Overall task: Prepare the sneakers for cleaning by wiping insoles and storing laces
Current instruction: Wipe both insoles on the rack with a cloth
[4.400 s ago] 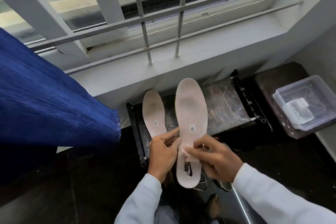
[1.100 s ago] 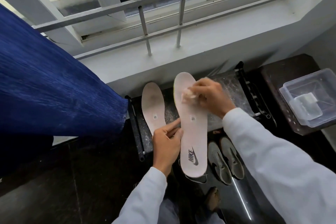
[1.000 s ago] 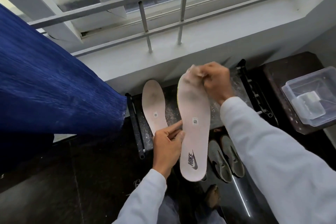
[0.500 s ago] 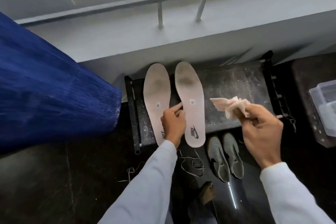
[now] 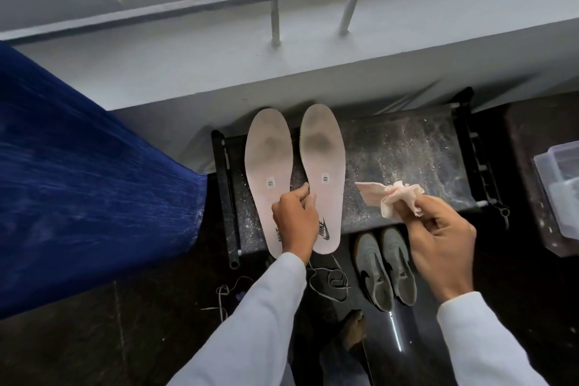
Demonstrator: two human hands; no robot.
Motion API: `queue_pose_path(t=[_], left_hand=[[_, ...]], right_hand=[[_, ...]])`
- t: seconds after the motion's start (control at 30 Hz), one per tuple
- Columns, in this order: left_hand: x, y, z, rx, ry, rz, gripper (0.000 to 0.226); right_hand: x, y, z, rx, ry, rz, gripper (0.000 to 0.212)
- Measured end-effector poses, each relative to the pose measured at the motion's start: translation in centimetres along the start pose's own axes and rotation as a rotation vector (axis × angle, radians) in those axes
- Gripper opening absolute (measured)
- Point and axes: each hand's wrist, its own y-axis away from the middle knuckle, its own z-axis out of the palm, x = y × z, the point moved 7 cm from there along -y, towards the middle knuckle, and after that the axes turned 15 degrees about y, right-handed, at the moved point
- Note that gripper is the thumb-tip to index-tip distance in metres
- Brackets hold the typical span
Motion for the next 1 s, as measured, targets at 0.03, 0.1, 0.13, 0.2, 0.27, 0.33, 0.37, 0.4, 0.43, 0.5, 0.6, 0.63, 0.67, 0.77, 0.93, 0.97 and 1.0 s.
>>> queue_pose_path(t=[0.03, 0.1, 0.13, 0.2, 0.27, 0.33, 0.37, 0.4, 0.43, 0.5, 0.6, 0.63, 0.67, 0.77, 0.93, 0.97, 1.0], left_hand=[[0.3, 0.3, -0.5, 0.011, -0.002, 0.005, 0.03], [0.6, 0.6, -2.1, 0.051, -0.006, 0.017, 0.027], [0.8, 0.7, -3.0, 0.082, -0.007, 0.034, 0.025], [0.6, 0.5, -5.2, 0.156, -0.003, 0.076, 0.022], [0.1, -0.1, -7.0, 0.216, -0.046, 0.105, 0.023], [-0.6, -0.8, -8.1, 0.243, -0.081, 0.092, 0.026], [-1.0, -1.2, -8.4, 0.245, -0.08, 0.073, 0.027], [-1.2, -1.6, -8.5, 0.24, -0.082, 0.052, 0.029], [-1.4, -1.9, -8.5, 0.232, -0.086, 0.032, 0.03], [-1.6, -2.4, -8.4, 0.22, -0.088, -0.008, 0.031], [-2.0, -3.1, -8.1, 0.222, -0.074, -0.047, 0.03], [-2.0, -3.2, -8.1, 0.227, -0.065, -0.055, 0.029], [-2.1, -3.3, -8.1, 0.239, -0.053, -0.066, 0.028], [-2.3, -3.7, -8.5, 0.283, -0.024, -0.095, 0.024], [-2.5, -4.0, -8.6, 0.262, 0.006, -0.163, 0.017], [-2.4, -3.9, -8.6, 0.259, 0.019, -0.172, 0.017], [-2.3, -3.8, -8.8, 0.258, 0.036, -0.174, 0.017]], right_hand=[[-0.3, -0.1, 0.1, -0.003, -0.006, 0.0, 0.015], [-0.8, -0.3, 0.5, -0.018, -0.024, 0.003, 0.014], [-0.9, -0.3, 0.8, -0.029, -0.035, 0.011, 0.013], [-1.1, -0.5, 1.4, -0.055, -0.056, 0.029, 0.015], [-1.2, -0.5, 2.0, -0.069, -0.063, 0.034, 0.015], [-1.6, -0.4, 2.5, -0.079, -0.081, 0.033, 0.013], [-1.8, -0.3, 2.8, -0.084, -0.097, 0.031, 0.014], [-1.9, -0.2, 3.1, -0.089, -0.107, 0.027, 0.016], [-2.0, -0.2, 3.3, -0.096, -0.108, 0.024, 0.016], [-2.0, -0.1, 3.8, -0.115, -0.102, 0.021, 0.017], [-1.8, 0.2, 4.4, -0.134, -0.109, 0.039, 0.018], [-1.7, 0.4, 4.4, -0.135, -0.111, 0.043, 0.019], [-1.6, 0.5, 4.5, -0.135, -0.108, 0.041, 0.02], [-1.4, 0.7, 4.6, -0.14, -0.097, 0.051, 0.019], [-1.1, 1.1, 5.5, -0.23, -0.113, 0.122, 0.021], [-1.1, 1.2, 5.6, -0.241, -0.127, 0.126, 0.022], [-1.3, 1.2, 5.7, -0.239, -0.151, 0.13, 0.022]])
